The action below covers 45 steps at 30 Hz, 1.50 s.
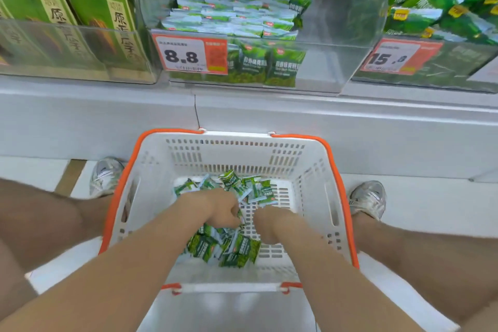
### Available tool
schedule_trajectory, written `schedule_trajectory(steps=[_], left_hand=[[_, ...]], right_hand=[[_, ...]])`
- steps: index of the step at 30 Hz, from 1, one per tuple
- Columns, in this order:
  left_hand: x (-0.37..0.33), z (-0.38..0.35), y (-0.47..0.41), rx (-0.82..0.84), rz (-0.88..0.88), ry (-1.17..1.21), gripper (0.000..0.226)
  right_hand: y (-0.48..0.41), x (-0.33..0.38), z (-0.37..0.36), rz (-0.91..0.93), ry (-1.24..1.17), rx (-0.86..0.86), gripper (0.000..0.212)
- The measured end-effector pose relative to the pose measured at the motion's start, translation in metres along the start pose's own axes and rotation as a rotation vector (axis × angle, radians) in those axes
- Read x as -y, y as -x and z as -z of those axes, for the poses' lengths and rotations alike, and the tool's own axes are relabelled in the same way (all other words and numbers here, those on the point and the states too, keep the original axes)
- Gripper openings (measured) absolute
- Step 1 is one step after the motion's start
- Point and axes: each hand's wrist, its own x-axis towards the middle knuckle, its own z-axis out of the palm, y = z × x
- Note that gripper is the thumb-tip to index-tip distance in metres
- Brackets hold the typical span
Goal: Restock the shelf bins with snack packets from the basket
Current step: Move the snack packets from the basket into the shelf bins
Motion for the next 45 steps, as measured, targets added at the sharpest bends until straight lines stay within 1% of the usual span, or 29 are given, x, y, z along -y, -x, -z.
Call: schedule_trajectory(steps=[1, 3, 4, 6, 8, 10, 12, 14, 15, 17, 18, 19, 20, 21, 23, 25, 26, 27, 28, 29, 30, 31, 33, 36, 38, 39, 40, 42, 45], left_hand=[[0.004, -0.007, -0.004, 0.027, 0.013, -0.002, 0.024], [0.01, -0.016, -0.01, 0.024, 0.019, -0.008, 0.022], [0.013, -0.019, -0.012, 0.01, 0.021, -0.002, 0.021], [0.018, -0.024, -0.015, -0.011, 0.026, 0.001, 0.017], [0.022, -0.027, -0.019, -0.017, 0.025, 0.005, 0.013], [0.024, -0.029, -0.022, -0.018, 0.031, 0.018, 0.009], [0.025, -0.03, -0.024, -0.017, 0.032, 0.041, 0.008], [0.023, -0.028, -0.024, -0.014, 0.026, 0.077, 0.008], [0.023, -0.027, -0.025, -0.017, 0.019, 0.099, 0.007], [0.023, -0.025, -0.025, -0.016, 0.011, 0.124, 0.007], [0.023, -0.023, -0.026, -0.019, 0.009, 0.132, 0.007], [0.023, -0.021, -0.025, -0.025, 0.006, 0.148, 0.008], [0.022, -0.018, -0.023, -0.029, 0.009, 0.168, 0.011], [0.02, -0.013, -0.02, -0.031, 0.01, 0.179, 0.016], [0.02, -0.003, -0.009, -0.077, 0.017, 0.204, 0.028], [0.024, 0.009, 0.002, -0.188, 0.04, 0.277, 0.043], [0.027, 0.014, 0.006, -0.253, 0.048, 0.347, 0.044], [0.029, 0.021, 0.01, -0.321, 0.034, 0.473, 0.037], [0.031, 0.027, 0.014, -0.373, 0.011, 0.668, 0.026], [0.03, 0.033, 0.02, -0.41, -0.019, 0.892, 0.017], [0.029, 0.039, 0.025, -0.442, -0.041, 1.089, 0.012], [0.026, 0.046, 0.031, -0.479, -0.061, 1.224, 0.011], [0.022, 0.053, 0.035, -0.531, -0.091, 1.339, 0.012], [0.017, 0.062, 0.04, -0.529, -0.137, 1.34, 0.025], [0.009, 0.069, 0.047, -0.546, -0.153, 1.277, 0.03], [0.003, 0.072, 0.051, -0.583, -0.157, 1.231, 0.03], [-0.004, 0.077, 0.055, -0.638, -0.164, 1.185, 0.031], [-0.019, 0.087, 0.061, -0.781, -0.205, 1.104, 0.029], [-0.04, 0.108, 0.075, -1.08, -0.287, 0.889, 0.022]], right_hand=[[-0.009, 0.002, -0.011, 0.013, -0.001, 0.029, 0.02], [-0.021, 0.005, -0.028, 0.039, -0.019, 0.094, 0.061], [-0.023, 0.008, -0.033, 0.055, -0.045, 0.118, 0.074], [-0.027, 0.012, -0.041, 0.091, -0.087, 0.135, 0.082], [-0.033, 0.016, -0.049, 0.098, -0.108, 0.102, 0.08], [-0.038, 0.021, -0.053, 0.066, -0.131, 0.043, 0.069], [-0.04, 0.026, -0.054, 0.057, -0.129, -0.005, 0.045], [-0.036, 0.03, -0.053, 0.053, -0.058, 0.002, 0.023], [-0.034, 0.031, -0.053, 0.048, -0.027, 0.011, 0.022], [-0.029, 0.031, -0.054, 0.052, -0.001, 0.021, 0.031], [-0.029, 0.029, -0.052, 0.053, -0.019, 0.012, 0.027], [-0.028, 0.027, -0.049, 0.043, -0.062, -0.003, 0.018], [-0.029, 0.023, -0.044, 0.032, -0.121, -0.03, 0.01], [-0.029, 0.019, -0.037, 0.018, -0.203, -0.061, 0.013], [-0.027, 0.012, -0.019, 0.025, -0.422, -0.15, 0.028], [-0.018, 0.007, 0.002, 0.069, -0.678, -0.261, 0.037], [-0.012, 0.004, 0.013, 0.101, -0.814, -0.322, 0.036], [-0.007, 0.003, 0.023, 0.131, -0.961, -0.39, 0.028], [0.0, 0.001, 0.033, 0.151, -1.088, -0.452, 0.013], [0.005, -0.001, 0.041, 0.173, -1.181, -0.517, 0.009], [0.01, -0.003, 0.047, 0.187, -1.24, -0.569, 0.019], [0.014, -0.005, 0.052, 0.196, -1.28, -0.606, 0.023], [0.023, -0.007, 0.061, 0.206, -1.362, -0.665, 0.023], [0.035, -0.009, 0.071, 0.209, -1.421, -0.718, 0.019], [0.041, -0.007, 0.077, 0.208, -1.466, -0.741, 0.023], [0.045, -0.005, 0.081, 0.208, -1.479, -0.763, 0.023], [0.051, -0.002, 0.086, 0.223, -1.464, -0.812, 0.023], [0.065, 0.006, 0.099, 0.307, -1.391, -0.972, 0.018], [0.094, 0.021, 0.123, 0.375, -1.278, -1.299, 0.017]])
